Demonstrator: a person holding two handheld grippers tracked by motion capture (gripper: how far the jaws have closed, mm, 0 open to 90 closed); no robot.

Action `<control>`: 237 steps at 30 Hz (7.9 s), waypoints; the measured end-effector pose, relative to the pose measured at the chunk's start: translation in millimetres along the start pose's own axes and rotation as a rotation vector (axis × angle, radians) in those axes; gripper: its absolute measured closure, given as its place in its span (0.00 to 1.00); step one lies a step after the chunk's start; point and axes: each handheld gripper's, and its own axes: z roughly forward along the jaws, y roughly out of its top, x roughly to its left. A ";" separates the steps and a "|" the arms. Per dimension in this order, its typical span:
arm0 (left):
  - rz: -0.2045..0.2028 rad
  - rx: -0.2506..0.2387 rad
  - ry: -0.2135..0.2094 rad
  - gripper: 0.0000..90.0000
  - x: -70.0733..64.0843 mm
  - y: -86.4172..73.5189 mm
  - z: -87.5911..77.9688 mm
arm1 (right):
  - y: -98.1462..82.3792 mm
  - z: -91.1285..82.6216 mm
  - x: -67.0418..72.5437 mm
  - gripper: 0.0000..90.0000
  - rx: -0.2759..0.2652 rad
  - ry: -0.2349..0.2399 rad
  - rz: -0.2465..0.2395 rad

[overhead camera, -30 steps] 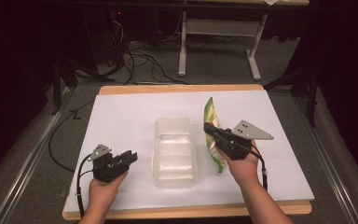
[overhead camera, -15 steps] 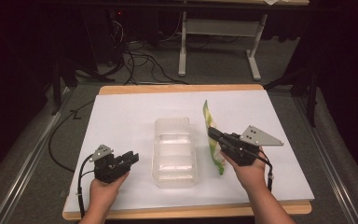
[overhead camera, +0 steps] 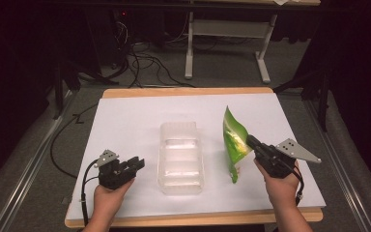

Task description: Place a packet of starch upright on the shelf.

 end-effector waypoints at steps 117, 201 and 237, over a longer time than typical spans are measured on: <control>0.097 0.017 -0.003 0.72 -9.6 4.3 10.5 | -19.2 9.2 -30.1 0.96 0.116 -0.019 0.071; 0.191 0.015 0.218 0.46 -12.8 -2.5 -6.0 | 46.0 102.3 52.5 0.96 0.050 0.617 -0.115; 0.192 0.009 0.216 0.46 -13.3 -1.9 -6.7 | 41.6 99.8 46.9 0.96 0.073 0.645 -0.123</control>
